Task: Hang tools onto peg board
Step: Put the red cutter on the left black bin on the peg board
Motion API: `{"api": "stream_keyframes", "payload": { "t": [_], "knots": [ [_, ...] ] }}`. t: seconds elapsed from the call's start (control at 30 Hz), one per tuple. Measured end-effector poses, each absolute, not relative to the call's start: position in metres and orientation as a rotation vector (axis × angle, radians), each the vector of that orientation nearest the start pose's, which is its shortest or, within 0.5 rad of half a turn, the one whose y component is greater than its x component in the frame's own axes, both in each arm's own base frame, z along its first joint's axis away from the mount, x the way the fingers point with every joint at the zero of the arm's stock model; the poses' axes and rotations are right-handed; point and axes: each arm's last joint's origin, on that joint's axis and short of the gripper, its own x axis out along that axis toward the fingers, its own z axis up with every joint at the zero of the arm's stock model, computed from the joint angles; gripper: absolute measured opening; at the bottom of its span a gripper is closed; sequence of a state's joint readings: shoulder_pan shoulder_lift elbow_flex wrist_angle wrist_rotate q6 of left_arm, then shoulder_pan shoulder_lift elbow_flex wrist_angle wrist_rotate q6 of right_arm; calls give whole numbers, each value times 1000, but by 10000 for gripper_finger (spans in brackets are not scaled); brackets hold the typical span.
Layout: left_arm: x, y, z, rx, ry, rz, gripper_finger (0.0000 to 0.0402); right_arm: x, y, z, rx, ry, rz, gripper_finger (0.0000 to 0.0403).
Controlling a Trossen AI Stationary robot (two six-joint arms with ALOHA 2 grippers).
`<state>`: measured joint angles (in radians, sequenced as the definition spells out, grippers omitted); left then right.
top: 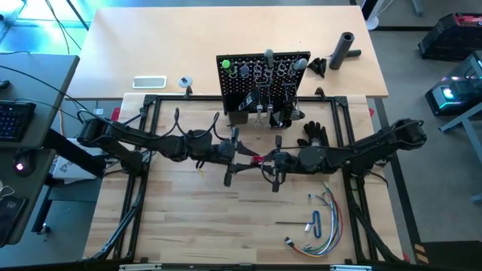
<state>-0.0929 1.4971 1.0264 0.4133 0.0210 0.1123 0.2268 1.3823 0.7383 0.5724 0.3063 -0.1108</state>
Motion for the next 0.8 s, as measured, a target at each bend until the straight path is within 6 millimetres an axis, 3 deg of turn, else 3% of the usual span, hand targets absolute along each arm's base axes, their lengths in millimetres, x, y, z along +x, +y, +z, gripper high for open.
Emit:
{"api": "stream_keyframes", "payload": {
  "t": [0.2,0.4,0.8],
  "knots": [
    [341,-32,302,153,61,-120,44,292,57,256,-134,80,-86,35],
    [341,-32,302,182,60,-118,45,292,57,256,-148,83,-118,45],
    [313,-18,333,284,41,-6,45,282,66,261,-199,102,-260,172]
  ]
}}
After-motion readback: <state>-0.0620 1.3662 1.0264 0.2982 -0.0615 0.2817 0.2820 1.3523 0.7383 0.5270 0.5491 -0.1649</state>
